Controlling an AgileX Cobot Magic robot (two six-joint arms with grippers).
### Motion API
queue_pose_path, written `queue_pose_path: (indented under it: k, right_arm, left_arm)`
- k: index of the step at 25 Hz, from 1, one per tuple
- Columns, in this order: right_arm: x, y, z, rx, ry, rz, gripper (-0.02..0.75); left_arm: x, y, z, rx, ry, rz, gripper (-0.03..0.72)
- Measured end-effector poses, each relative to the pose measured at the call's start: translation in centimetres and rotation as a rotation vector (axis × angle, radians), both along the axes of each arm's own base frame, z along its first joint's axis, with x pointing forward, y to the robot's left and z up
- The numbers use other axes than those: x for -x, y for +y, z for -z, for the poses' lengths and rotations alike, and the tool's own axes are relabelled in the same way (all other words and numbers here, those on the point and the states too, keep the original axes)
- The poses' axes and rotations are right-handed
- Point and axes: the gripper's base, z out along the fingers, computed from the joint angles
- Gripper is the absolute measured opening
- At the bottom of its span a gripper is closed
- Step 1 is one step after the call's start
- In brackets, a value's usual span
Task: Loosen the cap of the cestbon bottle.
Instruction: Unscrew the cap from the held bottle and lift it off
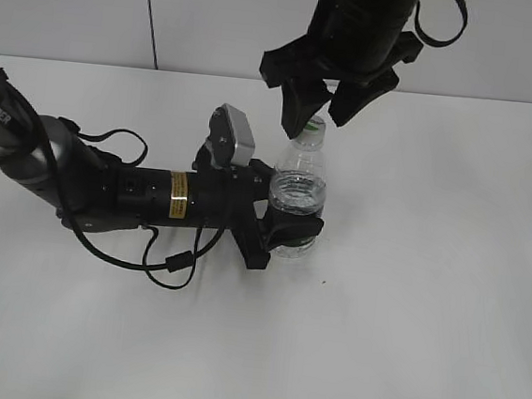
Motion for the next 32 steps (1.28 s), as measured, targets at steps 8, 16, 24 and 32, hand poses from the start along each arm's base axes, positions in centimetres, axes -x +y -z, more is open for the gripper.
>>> queue_pose_path:
  k: [8,16,24,32]
  right_arm:
    - [-0.14,0.28,0.80,-0.003,0.026,-0.001,0.450]
    - [-0.16,0.26,0.84,0.001,0.024,-0.004,0.301]
    - [-0.16,0.26,0.84,0.046,-0.050,-0.317,0.301]
    - [-0.24,0.20,0.73,0.192,-0.273,-1.241,0.301]
  left_arm:
    - [0.01,-0.03,0.00,0.000,0.000,0.000,0.412]
    - [0.01,-0.03,0.01,-0.001,0.000,0.000,0.412]
    - [0.03,-0.03,0.02,-0.002,0.000,0.002,0.412]
    - [0.07,-0.04,0.02,-0.005,-0.008,0.009,0.412]
